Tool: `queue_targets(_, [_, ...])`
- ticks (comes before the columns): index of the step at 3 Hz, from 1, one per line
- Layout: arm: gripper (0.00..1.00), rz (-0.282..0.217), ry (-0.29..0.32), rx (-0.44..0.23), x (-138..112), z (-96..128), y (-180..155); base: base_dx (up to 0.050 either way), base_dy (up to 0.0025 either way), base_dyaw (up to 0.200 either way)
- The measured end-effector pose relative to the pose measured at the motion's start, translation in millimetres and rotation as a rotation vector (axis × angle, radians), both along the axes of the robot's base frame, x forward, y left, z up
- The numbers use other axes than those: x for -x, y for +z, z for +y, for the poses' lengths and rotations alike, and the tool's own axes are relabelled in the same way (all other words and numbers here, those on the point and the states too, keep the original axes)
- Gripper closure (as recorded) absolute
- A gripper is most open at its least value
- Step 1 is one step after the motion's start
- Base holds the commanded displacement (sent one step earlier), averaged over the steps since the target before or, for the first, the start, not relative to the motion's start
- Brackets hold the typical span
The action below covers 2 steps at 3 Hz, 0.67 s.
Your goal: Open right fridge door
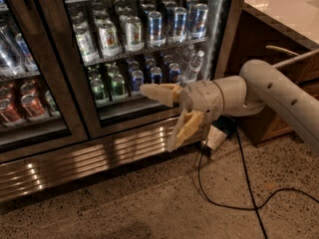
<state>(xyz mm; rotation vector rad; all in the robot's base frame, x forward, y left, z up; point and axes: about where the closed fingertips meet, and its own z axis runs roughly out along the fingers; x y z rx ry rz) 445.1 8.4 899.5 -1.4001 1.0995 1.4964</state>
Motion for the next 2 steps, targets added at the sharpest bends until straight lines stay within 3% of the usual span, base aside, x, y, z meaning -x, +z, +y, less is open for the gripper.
queue_targets(1, [0.0,0.043,-0.003,-0.025,-16.0,0.7,3.7,0.0,0.0,0.0])
queue_targets(2, [0.0,0.004,-0.007,-0.048,-24.9,7.9,51.5,0.0,0.0,0.0])
